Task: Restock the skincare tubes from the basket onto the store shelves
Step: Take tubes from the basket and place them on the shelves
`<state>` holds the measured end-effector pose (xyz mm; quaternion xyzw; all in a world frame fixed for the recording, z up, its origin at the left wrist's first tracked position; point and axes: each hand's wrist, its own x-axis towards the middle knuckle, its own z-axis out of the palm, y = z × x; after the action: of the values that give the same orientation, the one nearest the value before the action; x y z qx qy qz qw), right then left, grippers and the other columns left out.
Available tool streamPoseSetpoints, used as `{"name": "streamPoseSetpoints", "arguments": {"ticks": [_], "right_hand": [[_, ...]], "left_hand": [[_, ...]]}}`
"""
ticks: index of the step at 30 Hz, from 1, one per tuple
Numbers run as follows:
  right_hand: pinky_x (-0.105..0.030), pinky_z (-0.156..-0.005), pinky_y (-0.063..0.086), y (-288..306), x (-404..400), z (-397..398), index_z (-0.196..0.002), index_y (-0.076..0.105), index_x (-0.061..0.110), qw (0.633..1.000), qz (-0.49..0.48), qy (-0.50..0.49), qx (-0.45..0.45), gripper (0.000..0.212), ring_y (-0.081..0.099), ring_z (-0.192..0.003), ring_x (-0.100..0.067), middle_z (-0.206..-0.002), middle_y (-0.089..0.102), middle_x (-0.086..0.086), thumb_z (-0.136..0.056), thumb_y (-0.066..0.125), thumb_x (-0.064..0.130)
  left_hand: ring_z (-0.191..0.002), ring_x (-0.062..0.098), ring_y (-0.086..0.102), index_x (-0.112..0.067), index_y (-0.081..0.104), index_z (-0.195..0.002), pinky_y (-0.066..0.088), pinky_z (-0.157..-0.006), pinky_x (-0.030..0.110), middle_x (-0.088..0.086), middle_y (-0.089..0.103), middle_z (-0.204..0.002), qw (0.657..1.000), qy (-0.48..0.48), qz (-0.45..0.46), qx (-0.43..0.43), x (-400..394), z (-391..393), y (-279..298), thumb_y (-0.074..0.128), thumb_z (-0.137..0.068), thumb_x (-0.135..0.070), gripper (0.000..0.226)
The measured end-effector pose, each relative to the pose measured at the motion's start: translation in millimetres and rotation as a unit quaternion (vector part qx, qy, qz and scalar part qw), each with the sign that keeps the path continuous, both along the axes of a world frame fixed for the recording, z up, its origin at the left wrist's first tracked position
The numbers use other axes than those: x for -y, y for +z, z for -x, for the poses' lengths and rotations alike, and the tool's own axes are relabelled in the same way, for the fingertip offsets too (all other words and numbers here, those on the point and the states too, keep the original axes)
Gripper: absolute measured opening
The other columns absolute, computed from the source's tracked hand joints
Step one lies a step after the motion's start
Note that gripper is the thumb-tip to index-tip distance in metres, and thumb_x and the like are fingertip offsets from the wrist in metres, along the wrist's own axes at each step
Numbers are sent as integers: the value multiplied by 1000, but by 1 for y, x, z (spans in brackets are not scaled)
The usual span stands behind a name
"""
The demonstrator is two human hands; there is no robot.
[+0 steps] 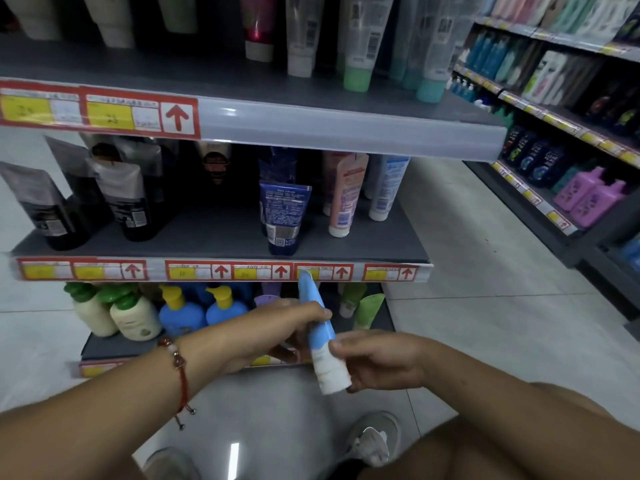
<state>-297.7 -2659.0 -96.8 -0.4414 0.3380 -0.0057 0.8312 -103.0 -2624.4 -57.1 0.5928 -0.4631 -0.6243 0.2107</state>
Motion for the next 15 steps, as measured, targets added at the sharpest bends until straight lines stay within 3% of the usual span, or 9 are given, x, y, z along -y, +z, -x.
{"name": "streamPoseSetpoints", "arguments": {"ticks": [3, 7, 9, 10, 12, 15], "right_hand": [[-28, -83, 43, -6, 2, -6, -105, 65, 27, 983, 126, 64, -118, 28, 56, -94, -12, -101, 64, 5, -80, 74, 35], [-31, -75, 50, -32, 10, -16, -100, 61, 25, 894, 311, 106, -304, 32, 57, -83, -10, -91, 60, 6, -75, 80, 36], [-28, -71, 47, -53, 18, -20, -96, 60, 22, 846, 383, 97, -357, 33, 55, -80, -10, -88, 58, 6, -74, 80, 36], [-28, -74, 49, -63, 23, -22, -104, 61, 19, 837, 400, 85, -365, 38, 57, -85, -12, -95, 61, 4, -75, 80, 34], [-30, -83, 51, -84, 35, -26, -120, 59, 14, 836, 400, 51, -372, 52, 60, -96, -17, -112, 65, -3, -76, 80, 30], [-33, -88, 51, -111, 54, -39, -125, 57, 13, 819, 405, -11, -408, 58, 61, -104, -21, -120, 65, -5, -76, 80, 32]], "left_hand": [[-84, 10, 65, -25, 64, -103, 53, -76, 28, -8, 69, -89, 985, -93, 44, 135, -2, -17, -9, 62, -87, -48, 27], [-87, 9, 57, -34, 54, -114, 43, -69, 25, -10, 60, -97, 892, -243, 106, 366, -13, -34, -20, 54, -87, -56, 34], [-102, 16, 58, -32, 51, -127, 46, -76, 28, -2, 61, -119, 858, -290, 88, 415, -17, -39, -26, 52, -90, -54, 42], [-111, 19, 57, -31, 47, -134, 47, -83, 29, -1, 58, -130, 844, -312, 75, 430, -17, -41, -29, 51, -91, -54, 50], [-124, 22, 51, -27, 40, -144, 44, -95, 31, 1, 50, -142, 827, -346, 43, 442, -17, -45, -34, 49, -93, -55, 59], [-133, 23, 44, -23, 35, -149, 40, -105, 33, 1, 43, -150, 824, -359, 15, 439, -15, -50, -41, 47, -96, -54, 63]]}}
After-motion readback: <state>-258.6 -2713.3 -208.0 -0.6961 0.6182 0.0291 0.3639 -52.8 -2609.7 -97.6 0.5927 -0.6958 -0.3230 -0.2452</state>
